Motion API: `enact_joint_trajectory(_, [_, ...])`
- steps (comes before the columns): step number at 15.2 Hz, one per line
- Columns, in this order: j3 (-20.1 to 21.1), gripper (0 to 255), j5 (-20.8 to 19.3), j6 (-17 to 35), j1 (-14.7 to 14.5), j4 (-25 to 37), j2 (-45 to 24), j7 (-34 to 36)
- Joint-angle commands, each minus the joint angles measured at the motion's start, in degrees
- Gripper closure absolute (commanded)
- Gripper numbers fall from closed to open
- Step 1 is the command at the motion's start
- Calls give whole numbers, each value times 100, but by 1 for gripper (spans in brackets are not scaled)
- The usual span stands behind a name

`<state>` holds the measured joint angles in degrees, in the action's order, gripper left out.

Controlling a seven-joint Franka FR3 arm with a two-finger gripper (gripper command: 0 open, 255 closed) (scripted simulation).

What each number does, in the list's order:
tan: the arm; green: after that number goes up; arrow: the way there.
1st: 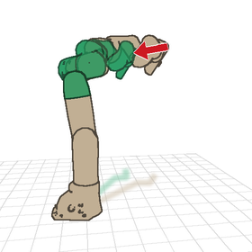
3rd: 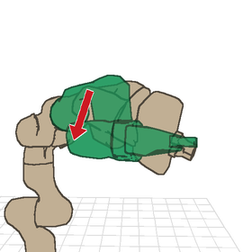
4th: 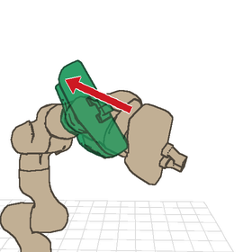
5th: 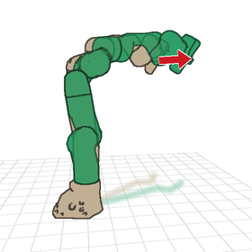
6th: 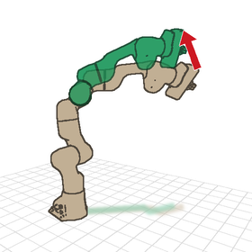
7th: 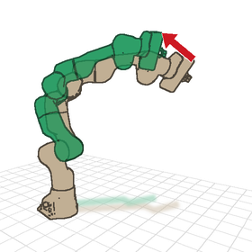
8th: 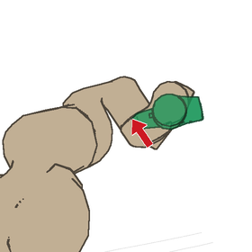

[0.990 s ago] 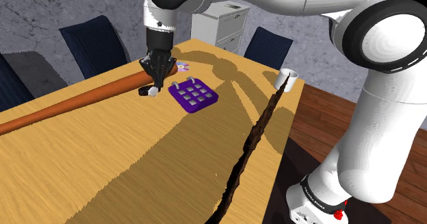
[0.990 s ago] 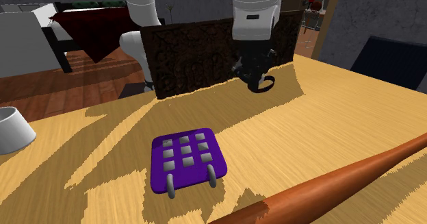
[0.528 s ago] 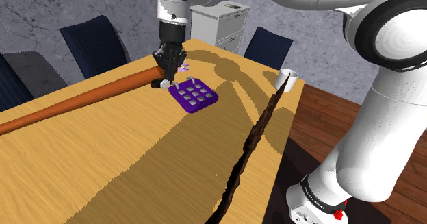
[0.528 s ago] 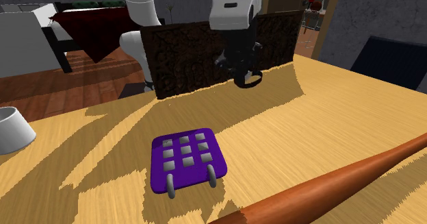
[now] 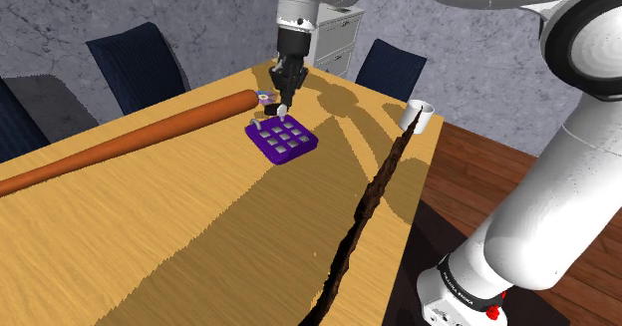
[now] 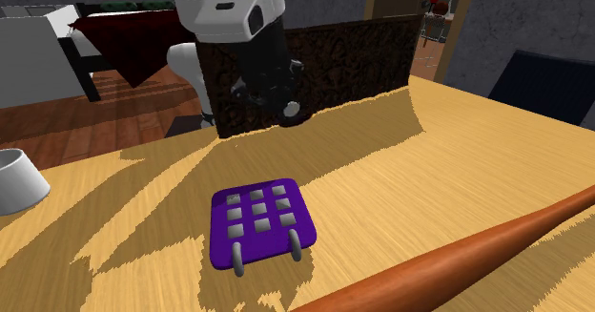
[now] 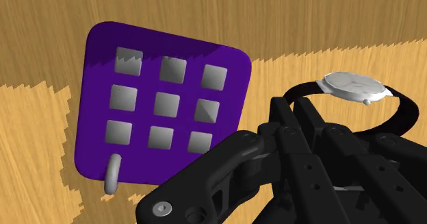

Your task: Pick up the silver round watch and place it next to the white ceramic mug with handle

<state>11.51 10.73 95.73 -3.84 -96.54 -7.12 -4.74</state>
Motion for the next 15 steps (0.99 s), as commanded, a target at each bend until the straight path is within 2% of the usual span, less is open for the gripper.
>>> enact_joint_trajectory(1, [-109,255,0,-11,142,-150,110,-261])
enact_joint_trajectory(8, [-539,255,-81,-162,646,-409,350,-1172])
enact_joint_trajectory(15, [-983,255,-232,-351,1133,-334,318,-2062])
